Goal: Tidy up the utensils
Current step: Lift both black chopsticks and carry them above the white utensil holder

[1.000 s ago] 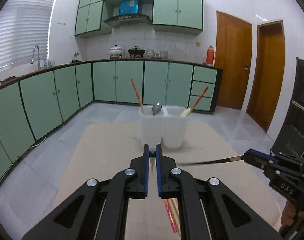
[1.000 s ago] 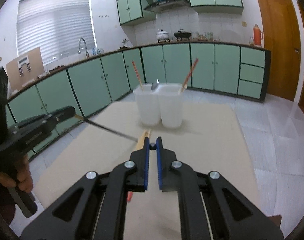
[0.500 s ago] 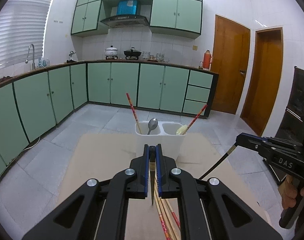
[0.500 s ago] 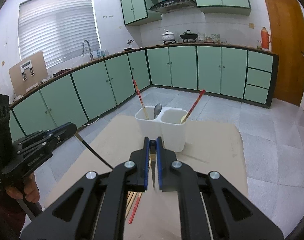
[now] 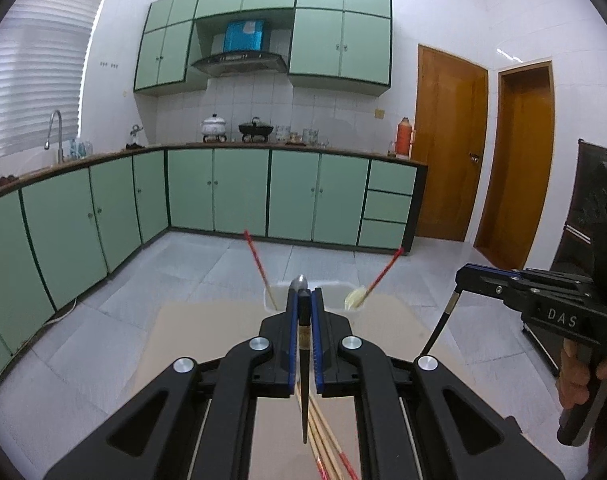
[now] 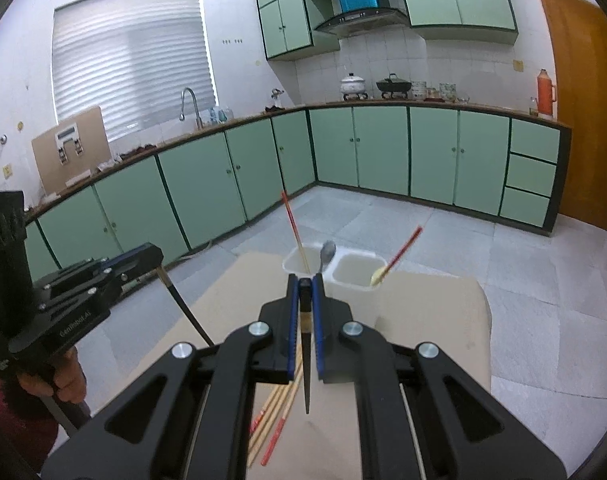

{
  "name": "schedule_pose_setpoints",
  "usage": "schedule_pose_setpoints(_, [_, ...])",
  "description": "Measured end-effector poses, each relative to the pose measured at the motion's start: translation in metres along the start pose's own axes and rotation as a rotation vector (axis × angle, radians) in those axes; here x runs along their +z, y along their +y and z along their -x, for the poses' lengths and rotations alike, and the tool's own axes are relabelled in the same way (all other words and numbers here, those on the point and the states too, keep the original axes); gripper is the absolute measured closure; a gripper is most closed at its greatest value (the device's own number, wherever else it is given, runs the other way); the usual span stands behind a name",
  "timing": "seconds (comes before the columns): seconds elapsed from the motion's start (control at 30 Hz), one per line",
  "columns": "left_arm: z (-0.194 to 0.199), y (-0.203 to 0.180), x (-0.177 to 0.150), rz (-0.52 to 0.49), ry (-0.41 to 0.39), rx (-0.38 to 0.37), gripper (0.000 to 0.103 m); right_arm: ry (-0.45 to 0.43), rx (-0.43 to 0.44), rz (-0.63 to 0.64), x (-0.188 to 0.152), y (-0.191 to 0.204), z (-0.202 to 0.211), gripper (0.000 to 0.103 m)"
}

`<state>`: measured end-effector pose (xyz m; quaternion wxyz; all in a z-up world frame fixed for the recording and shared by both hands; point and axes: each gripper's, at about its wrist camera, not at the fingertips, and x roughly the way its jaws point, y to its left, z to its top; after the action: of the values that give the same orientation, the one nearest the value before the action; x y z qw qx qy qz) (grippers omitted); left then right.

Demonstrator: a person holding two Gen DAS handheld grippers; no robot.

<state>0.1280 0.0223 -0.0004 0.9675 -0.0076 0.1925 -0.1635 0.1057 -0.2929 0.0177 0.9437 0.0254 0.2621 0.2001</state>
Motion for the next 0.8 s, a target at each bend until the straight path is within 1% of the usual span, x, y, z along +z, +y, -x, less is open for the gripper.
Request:
schedule_pose_setpoints(0.2, [-0.009, -0.003, 0.038, -0.028, -0.061, -0.008, 0.097, -0.055, -0.001, 0.024, 0.046, -0.007, -0.001, 0.097])
schedule_pose_setpoints(0.33, [-0.022, -0.007, 0.07, -0.045, -0.102, -0.014, 0.097, -0.093, 0.009, 0.019, 0.078, -0.016, -0.008, 0.097])
schedule_pose_setpoints(0.5, [-0.047, -0.013, 0.106, -0.068, -0.152, -0.001, 0.097, -0.142, -0.031, 0.024, 0.12, -0.03, -0.027, 0.097])
schedule_pose_setpoints(0.63, [-0.07, -0.017, 0.123, -0.087, -0.178, 0.023, 0.097, -0.158, -0.077, 0.038, 0.134, -0.039, -0.047, 0.097])
schedule_pose_setpoints(0.8, [-0.106, -0.02, 0.124, -0.094, -0.175, 0.051, 0.097, -0.152, -0.106, 0.038, 0.135, -0.052, -0.078, 0.097])
